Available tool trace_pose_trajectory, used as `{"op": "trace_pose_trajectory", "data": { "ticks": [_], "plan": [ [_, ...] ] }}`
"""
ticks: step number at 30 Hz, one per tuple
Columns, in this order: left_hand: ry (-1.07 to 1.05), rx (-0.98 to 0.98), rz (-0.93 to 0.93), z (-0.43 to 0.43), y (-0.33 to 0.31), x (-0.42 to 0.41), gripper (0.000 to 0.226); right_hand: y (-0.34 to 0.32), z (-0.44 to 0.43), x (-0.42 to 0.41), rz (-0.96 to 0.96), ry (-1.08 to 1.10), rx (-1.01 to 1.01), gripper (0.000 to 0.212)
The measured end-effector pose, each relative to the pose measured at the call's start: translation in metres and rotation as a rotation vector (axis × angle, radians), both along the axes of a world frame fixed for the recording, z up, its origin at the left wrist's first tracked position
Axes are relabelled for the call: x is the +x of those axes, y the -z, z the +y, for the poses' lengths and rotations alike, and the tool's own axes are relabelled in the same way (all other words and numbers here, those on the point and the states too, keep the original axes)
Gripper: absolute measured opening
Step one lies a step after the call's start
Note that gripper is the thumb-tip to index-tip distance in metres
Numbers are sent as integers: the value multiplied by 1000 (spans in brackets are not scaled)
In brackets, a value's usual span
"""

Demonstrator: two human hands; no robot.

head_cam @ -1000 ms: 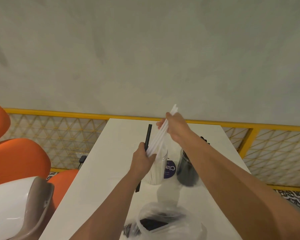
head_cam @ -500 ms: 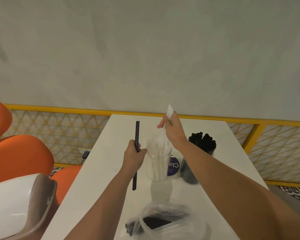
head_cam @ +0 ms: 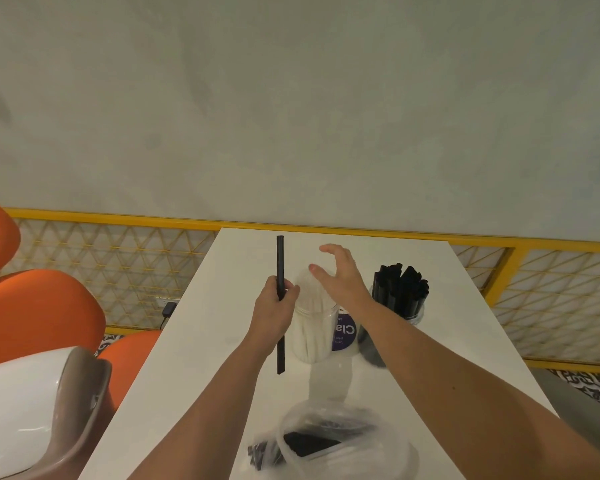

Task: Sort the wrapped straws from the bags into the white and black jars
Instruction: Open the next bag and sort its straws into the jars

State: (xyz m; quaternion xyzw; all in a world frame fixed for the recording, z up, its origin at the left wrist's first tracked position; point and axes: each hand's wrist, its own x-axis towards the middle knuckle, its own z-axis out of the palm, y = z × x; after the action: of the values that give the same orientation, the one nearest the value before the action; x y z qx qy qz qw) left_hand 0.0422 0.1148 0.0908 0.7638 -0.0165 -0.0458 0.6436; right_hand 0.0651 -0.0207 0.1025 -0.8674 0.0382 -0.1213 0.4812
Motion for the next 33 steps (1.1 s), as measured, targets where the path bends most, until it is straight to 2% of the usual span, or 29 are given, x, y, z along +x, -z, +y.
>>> {"op": "trace_pose_trajectory", "data": {
  "ticks": [4,6,9,14,20,25,30,33],
  "plan": [
    [100,-9,-48,-13,-10,-8,20,-33,2,-11,-117,-31,105,33],
    [143,22,-85,-23,-14,-12,22,-50,3,-18,-77,-106,161,35],
    [209,42,-134,-39,-20,-18,24,-63,-4,-25,-41,-166,61,36],
    [276,46,-180,-59,-23,-24,12,-77,-34,-38,-109,-61,-50,32],
    [281,191,-190,-71,-15,-28,31,-95,-79,-49,-292,161,-265,33],
    [298,224,-162,-78,-7,-28,31,-78,-98,-53,-362,254,-308,34],
    [321,270,-157,-82,-3,-28,33,-36,-110,-54,-243,280,-311,26],
    [322,272,-164,-84,-3,-26,33,-10,-117,-54,-179,282,-393,23]
  ]
}}
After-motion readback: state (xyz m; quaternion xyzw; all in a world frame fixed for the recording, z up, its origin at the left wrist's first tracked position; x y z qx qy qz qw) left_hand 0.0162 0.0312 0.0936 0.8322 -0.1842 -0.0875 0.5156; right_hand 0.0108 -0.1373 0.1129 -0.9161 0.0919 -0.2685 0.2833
